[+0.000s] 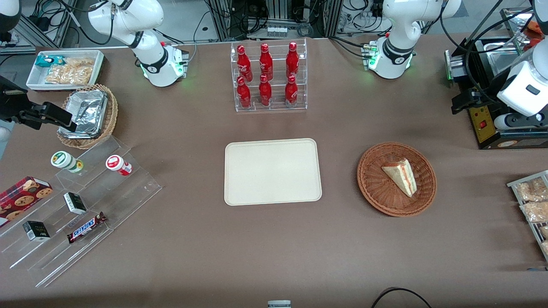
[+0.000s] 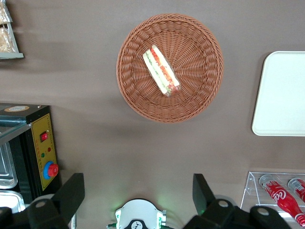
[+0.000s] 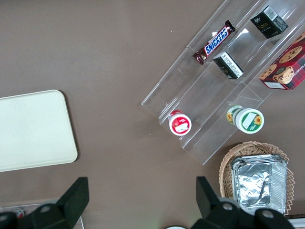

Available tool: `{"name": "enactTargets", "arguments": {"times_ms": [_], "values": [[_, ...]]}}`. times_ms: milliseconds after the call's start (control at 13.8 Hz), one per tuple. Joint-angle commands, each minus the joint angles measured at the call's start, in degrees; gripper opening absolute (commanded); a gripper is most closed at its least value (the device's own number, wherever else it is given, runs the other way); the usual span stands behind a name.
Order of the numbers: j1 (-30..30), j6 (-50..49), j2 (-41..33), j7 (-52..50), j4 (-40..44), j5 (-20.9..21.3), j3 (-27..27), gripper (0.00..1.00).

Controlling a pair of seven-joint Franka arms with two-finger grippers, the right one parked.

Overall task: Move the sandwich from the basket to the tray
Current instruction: 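Move the left gripper over the wrapped sandwich in the wicker basket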

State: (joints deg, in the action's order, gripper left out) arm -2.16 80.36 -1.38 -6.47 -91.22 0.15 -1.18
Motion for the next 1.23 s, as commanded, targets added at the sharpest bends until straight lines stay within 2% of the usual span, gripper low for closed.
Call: {"name": "enactTargets", "arguments": {"times_ms": [0, 508, 1161], "values": [[-0.1, 1.9, 1.1, 0.8, 1.1, 0.2, 0.0, 1.00], [-0.1, 5.0, 5.2, 0.2, -3.1, 0.0, -0.2, 1.00], [-0.9, 27.7, 4.6, -0.3, -22.9, 0.5, -0.2, 1.00]]}}
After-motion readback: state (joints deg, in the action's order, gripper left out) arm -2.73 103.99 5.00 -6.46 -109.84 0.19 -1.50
